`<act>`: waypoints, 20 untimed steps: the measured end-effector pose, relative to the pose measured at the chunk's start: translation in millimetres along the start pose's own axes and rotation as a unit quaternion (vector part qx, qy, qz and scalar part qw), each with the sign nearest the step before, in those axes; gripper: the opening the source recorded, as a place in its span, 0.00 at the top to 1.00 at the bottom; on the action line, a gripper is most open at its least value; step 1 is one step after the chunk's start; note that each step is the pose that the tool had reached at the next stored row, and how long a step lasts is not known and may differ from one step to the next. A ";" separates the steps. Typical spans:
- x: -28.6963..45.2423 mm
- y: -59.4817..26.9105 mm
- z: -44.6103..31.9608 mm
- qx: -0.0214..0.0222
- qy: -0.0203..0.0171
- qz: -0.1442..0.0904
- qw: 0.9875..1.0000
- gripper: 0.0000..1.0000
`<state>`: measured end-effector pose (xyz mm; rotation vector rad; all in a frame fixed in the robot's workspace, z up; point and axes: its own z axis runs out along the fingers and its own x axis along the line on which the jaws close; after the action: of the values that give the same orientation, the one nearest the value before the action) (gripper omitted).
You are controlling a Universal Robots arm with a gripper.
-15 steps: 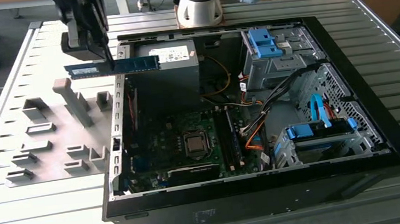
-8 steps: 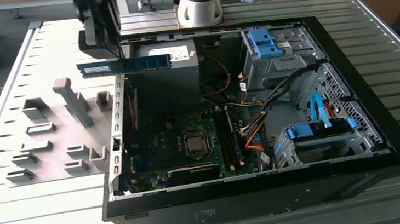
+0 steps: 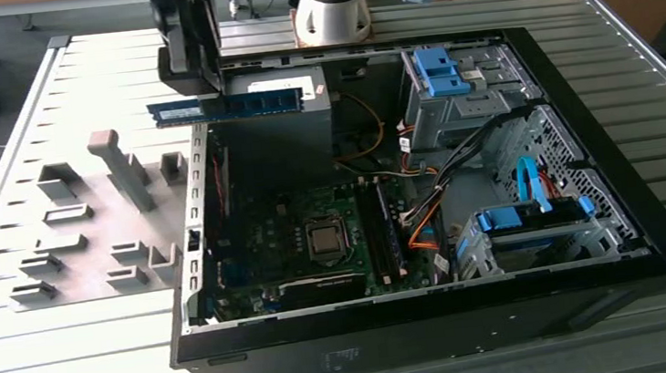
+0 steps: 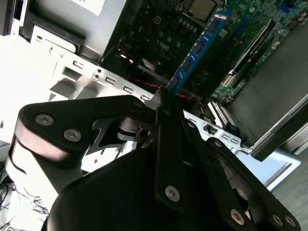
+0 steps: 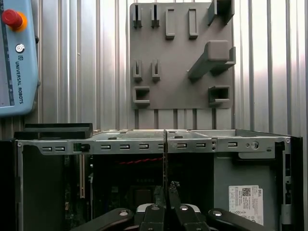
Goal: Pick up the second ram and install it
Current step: 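Pick up the second ram and move it above second insertion slot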
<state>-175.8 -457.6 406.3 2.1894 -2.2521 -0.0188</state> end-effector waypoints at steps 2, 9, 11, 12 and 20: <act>-0.1 -4.2 0.0 0.000 0.000 0.000 1.000 0.86; -0.5 -18.4 -0.2 0.000 0.000 0.000 1.000 0.86; -0.7 -22.6 -0.2 0.000 0.000 0.000 1.000 0.86; -0.7 -25.0 -0.2 0.000 0.000 0.000 1.000 0.86; -1.3 -41.6 -0.4 0.000 0.000 0.000 1.000 0.86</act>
<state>-134.2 -457.5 406.3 2.1893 -2.2522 -0.0188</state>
